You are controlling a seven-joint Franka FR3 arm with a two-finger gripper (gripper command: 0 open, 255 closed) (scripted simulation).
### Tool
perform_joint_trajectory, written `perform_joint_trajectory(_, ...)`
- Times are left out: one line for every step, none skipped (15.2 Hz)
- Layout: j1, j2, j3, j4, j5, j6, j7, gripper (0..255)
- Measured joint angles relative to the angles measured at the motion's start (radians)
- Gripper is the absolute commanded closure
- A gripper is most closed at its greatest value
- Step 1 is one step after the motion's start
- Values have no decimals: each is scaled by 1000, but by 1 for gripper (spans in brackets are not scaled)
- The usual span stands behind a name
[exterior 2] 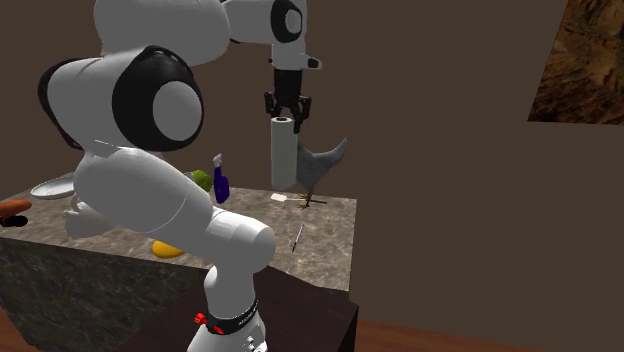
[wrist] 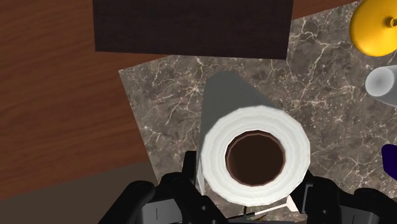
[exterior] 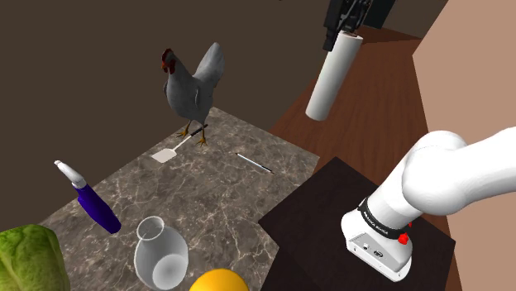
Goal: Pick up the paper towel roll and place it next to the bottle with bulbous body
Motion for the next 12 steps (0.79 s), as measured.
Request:
perform_joint_trajectory(5,8,16,6,10,3,18,255)
perform_joint_trajectory(11,32,35,26,21,10,41,255)
perform_joint_trajectory(16,50,52,38,31,16,61,255)
perform_joint_trajectory(22,66,69,51,41,20,82,255)
perform_joint_trajectory(27,84,85,67,49,24,101,255)
perform_joint_trajectory(33,110,104,90,58,29,125,255)
perform_joint_trajectory(38,131,123,100,66,43,147,255)
perform_joint_trajectory(42,148,137,118,71,43,165,255)
perform_joint_trajectory(49,172,158,138,79,49,191,255)
perform_joint_trajectory(52,200,174,161,83,56,211,255)
perform_joint_trajectory(58,224,193,182,87,61,235,255)
perform_joint_trajectory(62,250,209,205,89,66,255,255)
